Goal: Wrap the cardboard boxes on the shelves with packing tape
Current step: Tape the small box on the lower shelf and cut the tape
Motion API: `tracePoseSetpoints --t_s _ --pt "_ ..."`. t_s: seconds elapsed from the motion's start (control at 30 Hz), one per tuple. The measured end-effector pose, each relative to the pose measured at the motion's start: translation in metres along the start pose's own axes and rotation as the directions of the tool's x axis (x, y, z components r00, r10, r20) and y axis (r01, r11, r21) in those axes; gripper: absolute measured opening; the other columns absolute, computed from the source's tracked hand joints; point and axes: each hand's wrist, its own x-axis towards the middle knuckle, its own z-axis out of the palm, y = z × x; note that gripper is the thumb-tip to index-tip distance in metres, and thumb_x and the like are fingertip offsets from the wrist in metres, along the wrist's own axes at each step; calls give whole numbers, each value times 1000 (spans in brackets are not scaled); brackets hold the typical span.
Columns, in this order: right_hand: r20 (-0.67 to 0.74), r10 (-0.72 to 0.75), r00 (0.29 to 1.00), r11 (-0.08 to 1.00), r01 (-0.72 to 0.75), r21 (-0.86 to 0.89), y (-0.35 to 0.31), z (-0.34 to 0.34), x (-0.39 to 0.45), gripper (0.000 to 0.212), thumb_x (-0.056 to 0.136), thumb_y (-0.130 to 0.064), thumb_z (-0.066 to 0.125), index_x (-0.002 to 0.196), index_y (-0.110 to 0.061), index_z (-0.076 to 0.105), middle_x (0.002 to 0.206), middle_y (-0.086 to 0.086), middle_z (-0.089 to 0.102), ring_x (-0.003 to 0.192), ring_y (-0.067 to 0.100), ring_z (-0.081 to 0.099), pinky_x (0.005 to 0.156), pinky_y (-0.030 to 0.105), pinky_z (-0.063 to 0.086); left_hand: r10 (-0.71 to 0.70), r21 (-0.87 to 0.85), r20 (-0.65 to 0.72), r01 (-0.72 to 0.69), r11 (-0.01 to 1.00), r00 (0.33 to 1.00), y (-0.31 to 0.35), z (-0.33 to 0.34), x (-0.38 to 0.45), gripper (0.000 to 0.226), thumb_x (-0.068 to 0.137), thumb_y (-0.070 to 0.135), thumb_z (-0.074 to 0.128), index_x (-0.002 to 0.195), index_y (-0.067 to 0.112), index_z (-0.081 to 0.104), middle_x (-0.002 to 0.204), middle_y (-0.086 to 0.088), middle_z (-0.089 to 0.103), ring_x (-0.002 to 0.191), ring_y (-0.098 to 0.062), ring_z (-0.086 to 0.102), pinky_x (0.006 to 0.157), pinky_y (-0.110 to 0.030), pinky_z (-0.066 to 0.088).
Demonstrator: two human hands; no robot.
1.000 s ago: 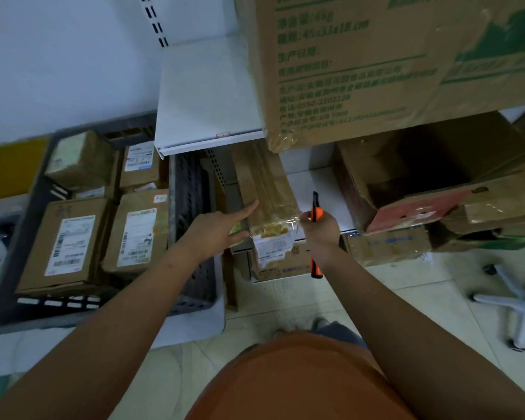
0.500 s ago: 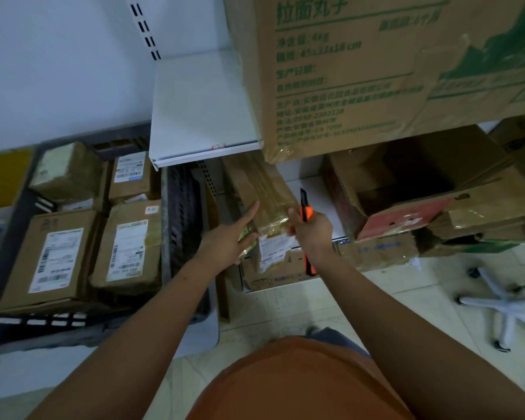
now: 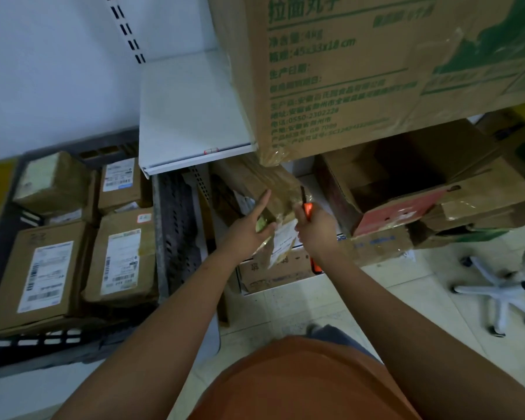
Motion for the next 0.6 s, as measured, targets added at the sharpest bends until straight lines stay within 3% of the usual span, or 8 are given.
tracePoseSetpoints --t_s 0.07,0.13,0.3,0.37,0.43,0.47,0.53,0.6 --pt "10 -25 1000 998 25 -52 -5 9 1 43 97 -45 57 80 -5 59 75 14 66 65 22 60 55 24 33 -10 -76 36 13 997 999 0 -1 1 84 95 38 62 147 63 1 146 12 49 118 -21 61 96 -36 53" --pt "23 -27 999 999 28 -42 -9 14 6 49 92 -48 63 73 -4 56 76 20 67 72 30 63 59 32 35 -36 -165 92 51 985 995 -2 -3 3 89 93 29 66 148 63 5 138 21 46 127 -15 52 100 -31 48" --pt "129 -77 989 981 98 -167 -14 -4 22 56 90 -55 62 81 1 63 76 15 67 76 30 63 68 37 46 -25 -322 168 79 943 985 5 -4 2 81 98 19 60 156 46 9 148 22 30 133 2 30 97 -12 32" --pt "139 -73 988 973 101 -208 -14 -8 24 57 85 -63 62 79 -6 57 71 7 60 72 25 59 63 36 44 -21 -383 173 87 920 985 12 3 2 80 100 11 56 158 38 9 155 12 29 123 9 42 83 -2 40" --pt "102 -104 989 953 128 -273 -15 -6 23 52 82 -64 66 83 -14 52 68 -1 54 67 19 55 56 31 39 -38 -453 161 108 885 986 16 6 1 80 100 4 52 158 32 6 147 9 35 96 21 55 69 -4 48" --pt "81 -134 988 940 153 -306 -16 -3 22 49 81 -62 68 88 -15 52 71 -2 55 67 18 56 54 30 38 -44 -476 148 110 872 988 16 7 0 80 101 4 52 158 33 5 145 10 36 97 19 58 72 -8 51" --pt "62 -186 981 912 195 -360 -15 3 22 44 82 -53 71 99 -15 55 84 3 64 76 23 62 57 30 41 -40 -465 118 91 880 992 7 11 -2 82 101 13 54 156 40 0 147 17 33 125 4 49 94 -19 48" --pt "76 -188 979 899 203 -388 -12 6 20 37 86 -45 70 103 -16 55 94 3 66 87 26 64 61 30 39 -80 -403 105 116 908 991 -3 15 -7 91 99 24 59 153 47 -10 145 18 35 132 -5 45 106 -35 46"
